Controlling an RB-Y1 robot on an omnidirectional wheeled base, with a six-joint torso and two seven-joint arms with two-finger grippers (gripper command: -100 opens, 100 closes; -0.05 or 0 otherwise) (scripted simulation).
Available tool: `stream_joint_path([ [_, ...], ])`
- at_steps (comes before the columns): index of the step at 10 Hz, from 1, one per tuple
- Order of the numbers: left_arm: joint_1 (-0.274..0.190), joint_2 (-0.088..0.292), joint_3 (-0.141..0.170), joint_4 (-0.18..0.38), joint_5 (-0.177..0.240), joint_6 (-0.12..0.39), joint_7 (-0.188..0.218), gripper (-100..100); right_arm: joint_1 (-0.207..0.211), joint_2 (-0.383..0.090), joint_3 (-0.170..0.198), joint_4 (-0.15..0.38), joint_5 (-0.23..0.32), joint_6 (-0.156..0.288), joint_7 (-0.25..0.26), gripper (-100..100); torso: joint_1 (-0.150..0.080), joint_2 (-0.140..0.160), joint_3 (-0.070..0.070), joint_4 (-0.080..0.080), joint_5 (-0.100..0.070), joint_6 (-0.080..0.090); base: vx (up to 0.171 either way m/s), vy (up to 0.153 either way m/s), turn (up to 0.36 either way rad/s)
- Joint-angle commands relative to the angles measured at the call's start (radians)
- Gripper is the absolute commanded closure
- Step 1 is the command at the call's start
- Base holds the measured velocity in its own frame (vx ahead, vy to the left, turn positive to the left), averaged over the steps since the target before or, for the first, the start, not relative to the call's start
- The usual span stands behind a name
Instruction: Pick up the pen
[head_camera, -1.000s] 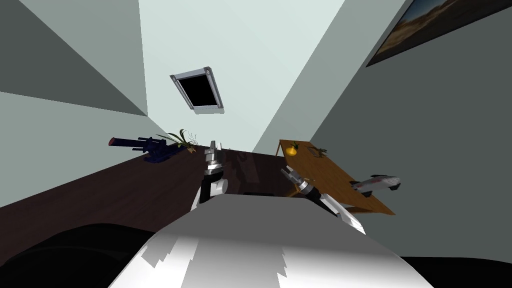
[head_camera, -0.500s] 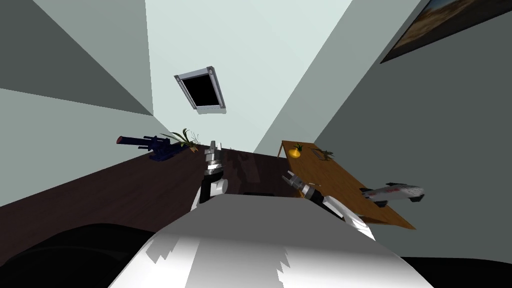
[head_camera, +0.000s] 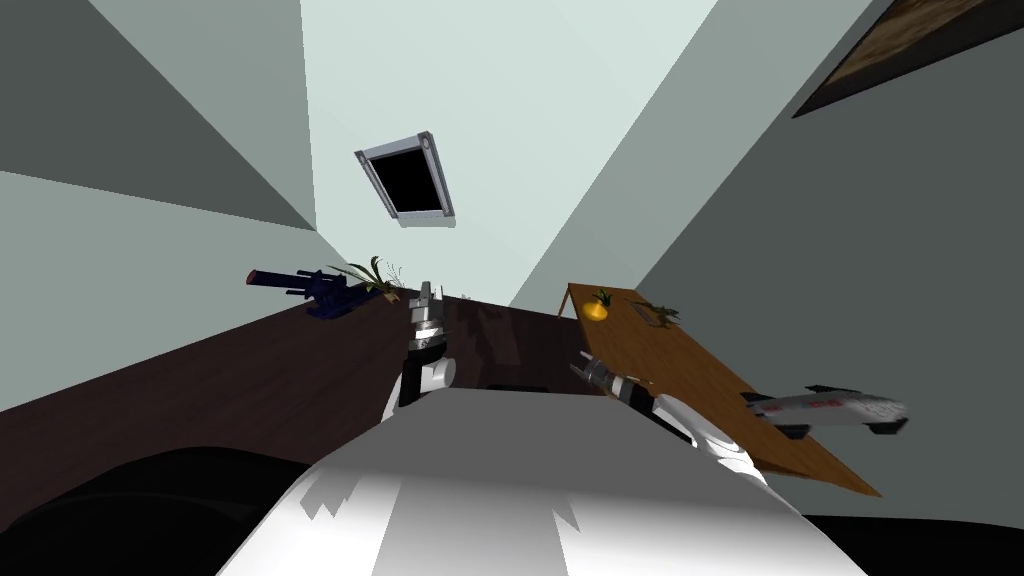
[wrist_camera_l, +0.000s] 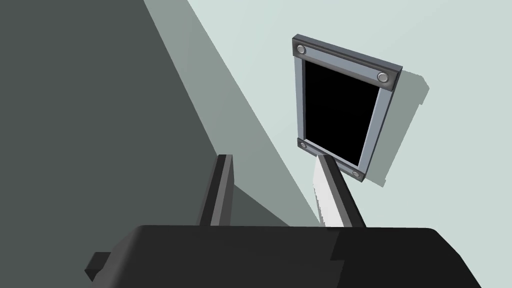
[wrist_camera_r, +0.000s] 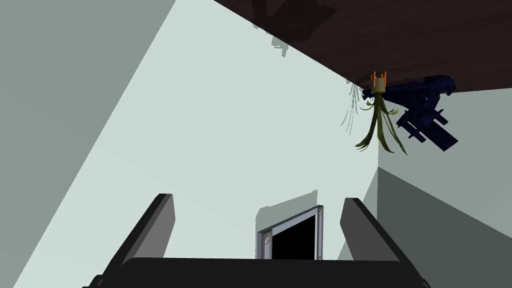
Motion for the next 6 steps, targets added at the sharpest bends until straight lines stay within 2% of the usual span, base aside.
stream_joint_path([
  [1, 0.0, 0.0, 0.0, 0.0, 0.0, 0.0, 0.0, 0, -0.001, -0.027, 0.005, 0.05, 0.05, -0.009, 0.028, -100, 0.0, 0.0, 0.0, 0.0, 0.0, 0.0, 0.06, -0.015, 0.08],
  [2, 0.0, 0.0, 0.0, 0.0, 0.0, 0.0, 0.0, 0, -0.001, -0.027, 0.005, 0.064, 0.076, -0.009, 0.028, -100, -0.001, 0.0, 0.0, 0.0, 0.0, 0.0, 0.052, -0.014, 0.038],
  [3, 0.0, 0.0, 0.0, 0.0, 0.0, 0.0, 0.0, 0, -0.008, -0.051, 0.013, 0.112, 0.105, -0.009, 0.044, -100, -0.001, 0.001, 0.001, 0.0, 0.0, 0.0, 0.069, -0.017, 0.07],
  [4, 0.0, 0.0, 0.0, 0.0, 0.0, 0.0, 0.0, 0, -0.008, -0.051, 0.013, 0.114, 0.137, -0.009, 0.044, -100, -0.001, 0.0, 0.0, 0.0, 0.0, 0.0, 0.059, -0.017, 0.046],
  [5, 0.0, 0.0, 0.0, 0.0, 0.0, 0.0, 0.0, 0, -0.014, -0.074, 0.02, 0.163, 0.168, -0.008, 0.058, -100, -0.001, 0.0, 0.0, 0.0, 0.0, 0.0, 0.065, -0.016, 0.077],
  [6, 0.0, 0.0, 0.0, 0.0, 0.0, 0.0, 0.0, 0, -0.014, -0.074, 0.02, 0.163, 0.198, -0.008, 0.058, -100, -0.001, 0.0, 0.0, 0.0, 0.0, 0.0, 0.059, -0.022, 0.04],
])
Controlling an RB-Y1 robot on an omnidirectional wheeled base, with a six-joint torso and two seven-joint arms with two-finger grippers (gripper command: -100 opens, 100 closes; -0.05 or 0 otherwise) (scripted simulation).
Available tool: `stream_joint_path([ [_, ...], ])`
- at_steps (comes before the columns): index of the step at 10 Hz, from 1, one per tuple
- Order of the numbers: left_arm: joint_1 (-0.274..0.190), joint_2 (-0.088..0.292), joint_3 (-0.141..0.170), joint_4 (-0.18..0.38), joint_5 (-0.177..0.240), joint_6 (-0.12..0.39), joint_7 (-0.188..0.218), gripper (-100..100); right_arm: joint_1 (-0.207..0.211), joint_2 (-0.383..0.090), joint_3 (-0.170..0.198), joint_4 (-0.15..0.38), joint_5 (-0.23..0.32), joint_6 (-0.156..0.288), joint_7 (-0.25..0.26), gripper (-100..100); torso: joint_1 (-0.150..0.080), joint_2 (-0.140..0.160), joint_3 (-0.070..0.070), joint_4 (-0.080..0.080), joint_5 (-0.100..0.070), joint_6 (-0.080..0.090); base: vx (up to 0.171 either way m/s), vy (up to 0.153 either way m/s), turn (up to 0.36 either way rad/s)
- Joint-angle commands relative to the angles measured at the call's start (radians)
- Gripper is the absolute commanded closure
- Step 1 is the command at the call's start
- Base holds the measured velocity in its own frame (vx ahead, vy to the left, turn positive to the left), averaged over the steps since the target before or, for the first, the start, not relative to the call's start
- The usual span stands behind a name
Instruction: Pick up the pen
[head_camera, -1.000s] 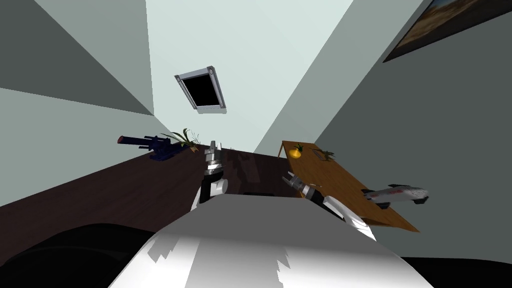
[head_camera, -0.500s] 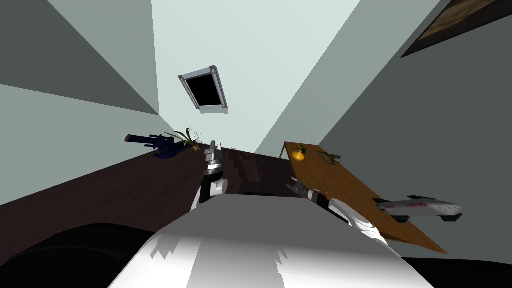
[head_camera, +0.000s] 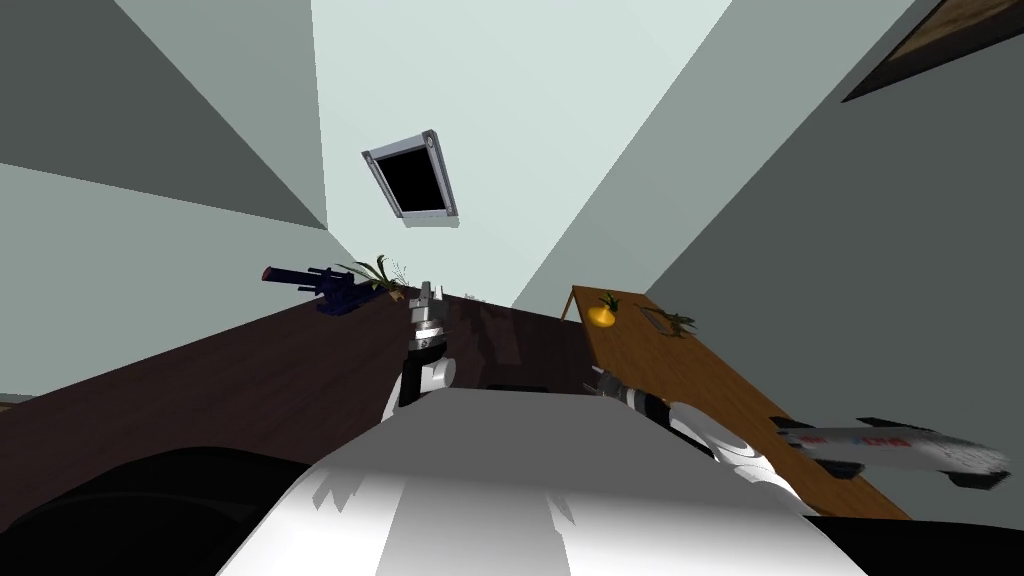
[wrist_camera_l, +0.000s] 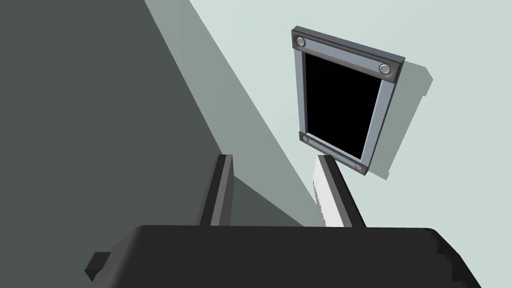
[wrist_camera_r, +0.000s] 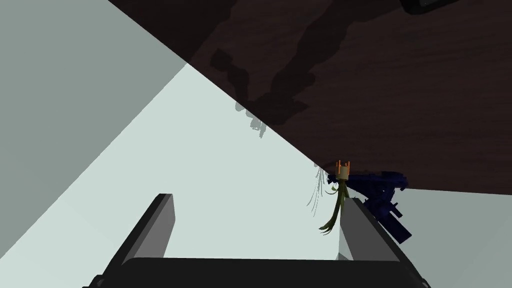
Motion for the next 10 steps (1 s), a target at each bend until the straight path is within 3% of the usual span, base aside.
stream_joint_path([
  [1, 0.0, 0.0, 0.0, 0.0, 0.0, 0.0, 0.0, 0, -0.004, -0.028, 0.007, 0.05, 0.05, 0.003, 0.012, -100, 0.0, 0.0, 0.0, 0.0, 0.0, 0.0, 0.064, -0.042, 0.079],
  [2, 0.0, 0.0, 0.0, 0.0, 0.0, 0.0, 0.0, 0, -0.004, -0.028, 0.007, 0.05, 0.079, 0.003, 0.012, -100, -0.001, 0.0, 0.0, 0.0, 0.0, 0.0, 0.047, -0.035, 0.042],
  [5, 0.0, 0.0, 0.0, 0.0, 0.0, 0.0, 0.0, 0, -0.015, -0.067, 0.02, 0.142, 0.168, 0.008, 0.036, -100, -0.001, 0.001, 0.0, 0.0, 0.0, 0.0, 0.053, -0.036, 0.063],
  [8, 0.0, 0.0, 0.0, 0.0, 0.0, 0.0, 0.0, 0, -0.02, -0.083, 0.027, 0.186, 0.244, 0.012, 0.047, -100, -0.001, 0.001, 0.0, 0.0, 0.0, 0.0, 0.048, -0.038, 0.046],
  [9, 0.0, 0.0, 0.0, 0.0, 0.0, 0.0, 0.0, 0, -0.025, -0.097, 0.033, 0.227, 0.272, 0.015, 0.057, -100, -0.001, 0.001, 0.001, 0.0, 0.0, 0.0, 0.038, -0.044, 0.058],
  [10, 0.0, 0.0, 0.0, 0.0, 0.0, 0.0, 0.0, 0, -0.025, -0.097, 0.033, 0.227, 0.3, 0.015, 0.057, -100, -0.001, 0.001, 0.001, 0.0, 0.0, 0.0, 0.042, -0.034, 0.04],
])
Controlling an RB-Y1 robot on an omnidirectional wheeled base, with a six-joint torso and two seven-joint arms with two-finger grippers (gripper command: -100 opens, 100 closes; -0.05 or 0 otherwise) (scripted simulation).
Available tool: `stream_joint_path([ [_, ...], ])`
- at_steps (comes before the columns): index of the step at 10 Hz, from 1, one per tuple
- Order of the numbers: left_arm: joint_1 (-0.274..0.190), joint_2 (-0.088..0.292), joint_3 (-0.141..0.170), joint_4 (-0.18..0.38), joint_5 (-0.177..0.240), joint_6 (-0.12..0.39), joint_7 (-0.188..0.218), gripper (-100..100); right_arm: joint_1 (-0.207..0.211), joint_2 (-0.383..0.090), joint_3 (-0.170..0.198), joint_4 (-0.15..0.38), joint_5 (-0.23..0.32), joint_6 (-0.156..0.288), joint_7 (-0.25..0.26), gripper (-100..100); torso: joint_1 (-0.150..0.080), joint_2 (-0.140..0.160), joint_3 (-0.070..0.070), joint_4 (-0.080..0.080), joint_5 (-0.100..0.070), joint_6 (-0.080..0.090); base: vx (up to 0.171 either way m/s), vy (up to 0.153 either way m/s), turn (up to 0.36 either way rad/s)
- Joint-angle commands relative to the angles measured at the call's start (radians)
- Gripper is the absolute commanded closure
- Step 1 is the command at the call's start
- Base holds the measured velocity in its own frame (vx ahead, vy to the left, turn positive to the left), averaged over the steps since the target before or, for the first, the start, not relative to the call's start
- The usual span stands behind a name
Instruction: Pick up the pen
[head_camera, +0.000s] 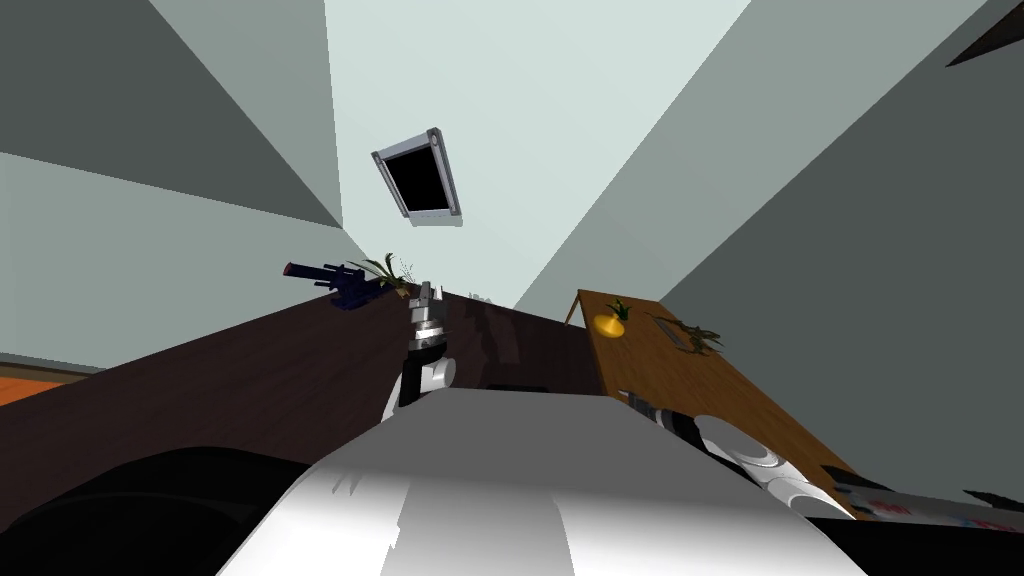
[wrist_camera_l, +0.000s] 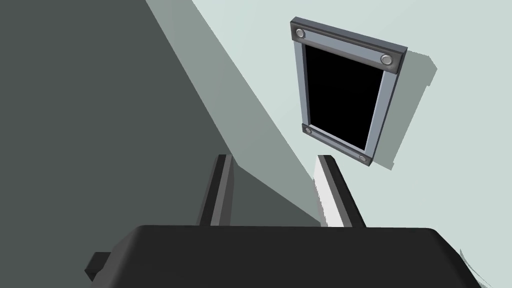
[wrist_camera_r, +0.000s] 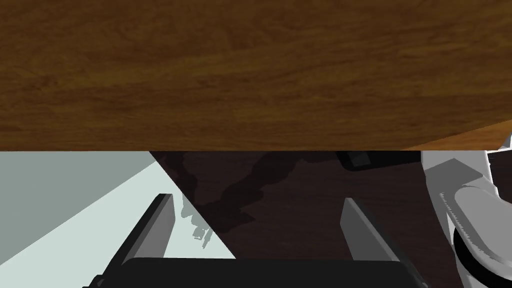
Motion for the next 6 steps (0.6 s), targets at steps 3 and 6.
stream_joint_path([
  [3, 0.0, 0.0, 0.0, 0.0, 0.0, 0.0, 0.0, 0, -0.004, -0.025, 0.007, 0.087, 0.107, 0.001, 0.029, -100, -0.002, -0.002, -0.001, 0.0, 0.0, 0.0, 0.062, -0.053, 0.071],
  [6, 0.0, 0.0, 0.0, 0.0, 0.0, 0.0, 0.0, 0, -0.009, -0.039, 0.019, 0.15, 0.186, 0.009, 0.043, -100, 0.001, 0.001, 0.001, 0.0, 0.0, 0.0, 0.023, -0.033, 0.032],
])
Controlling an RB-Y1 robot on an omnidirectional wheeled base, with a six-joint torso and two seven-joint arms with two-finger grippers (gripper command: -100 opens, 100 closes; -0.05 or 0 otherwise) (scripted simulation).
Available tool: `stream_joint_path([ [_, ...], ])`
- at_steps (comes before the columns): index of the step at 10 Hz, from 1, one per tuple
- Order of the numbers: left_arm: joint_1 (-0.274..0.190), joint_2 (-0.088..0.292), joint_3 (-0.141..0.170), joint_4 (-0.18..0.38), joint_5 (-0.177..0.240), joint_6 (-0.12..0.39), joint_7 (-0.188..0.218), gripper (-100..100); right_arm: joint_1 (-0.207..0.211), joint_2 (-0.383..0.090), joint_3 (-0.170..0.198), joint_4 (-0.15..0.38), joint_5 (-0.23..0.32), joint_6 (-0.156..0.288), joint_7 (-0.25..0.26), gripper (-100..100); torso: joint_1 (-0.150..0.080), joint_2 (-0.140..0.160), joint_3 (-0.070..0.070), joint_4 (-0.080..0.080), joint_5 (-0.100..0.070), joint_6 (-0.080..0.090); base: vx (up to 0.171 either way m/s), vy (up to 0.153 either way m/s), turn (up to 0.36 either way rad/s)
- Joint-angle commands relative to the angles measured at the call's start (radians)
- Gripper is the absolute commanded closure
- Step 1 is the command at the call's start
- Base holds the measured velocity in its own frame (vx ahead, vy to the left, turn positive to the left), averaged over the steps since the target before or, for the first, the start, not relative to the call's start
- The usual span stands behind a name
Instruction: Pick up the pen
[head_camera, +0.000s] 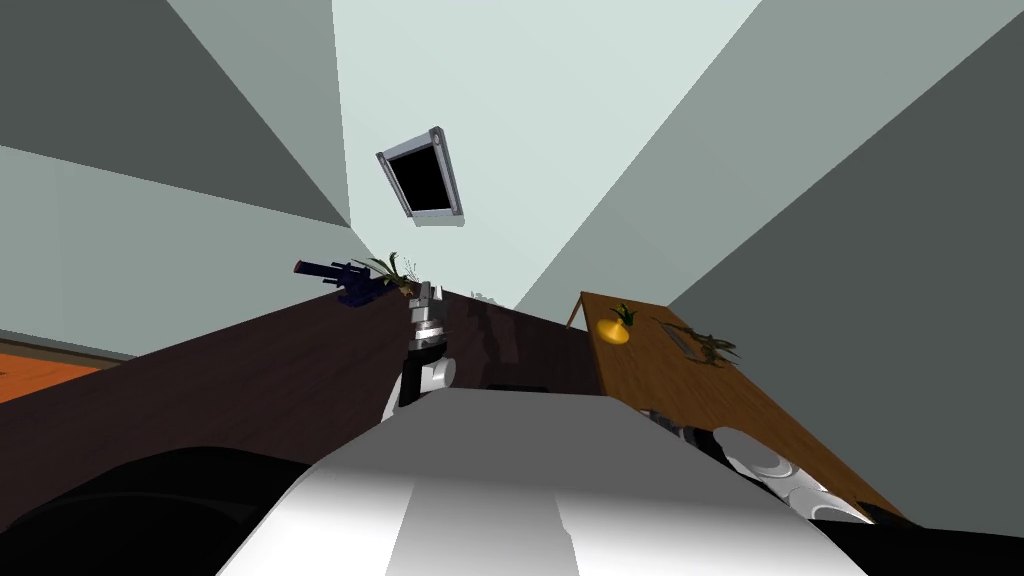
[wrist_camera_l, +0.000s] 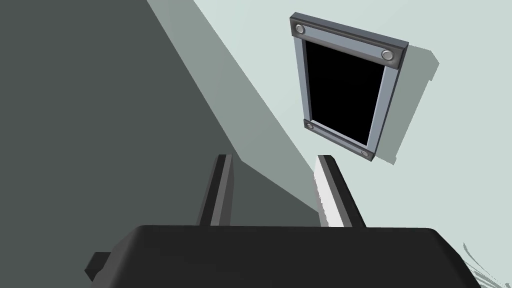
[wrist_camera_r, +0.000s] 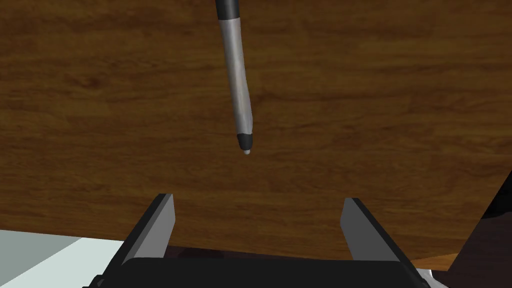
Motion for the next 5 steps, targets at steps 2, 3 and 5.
stream_joint_path([
  [2, 0.0, 0.0, 0.0, 0.0, 0.0, 0.0, 0.0, 0, 0.023, -0.024, 0.009, 0.003, 0.064, 0.014, -0.009, -100, 0.0, 0.0, 0.0, 0.0, 0.0, 0.0, 0.041, -0.051, 0.04],
  [3, 0.0, 0.0, 0.0, 0.0, 0.0, 0.0, 0.0, 0, 0.021, -0.028, 0.014, 0.026, 0.094, 0.017, -0.005, -100, 0.0, 0.0, 0.0, 0.0, 0.0, 0.0, 0.043, -0.054, 0.062],
  [5, 0.0, 0.0, 0.0, 0.0, 0.0, 0.0, 0.0, 0, 0.02, -0.035, 0.022, 0.059, 0.138, 0.023, 0.002, -100, 0.0, -0.001, 0.0, 0.0, 0.0, 0.0, 0.042, -0.055, 0.049],
])
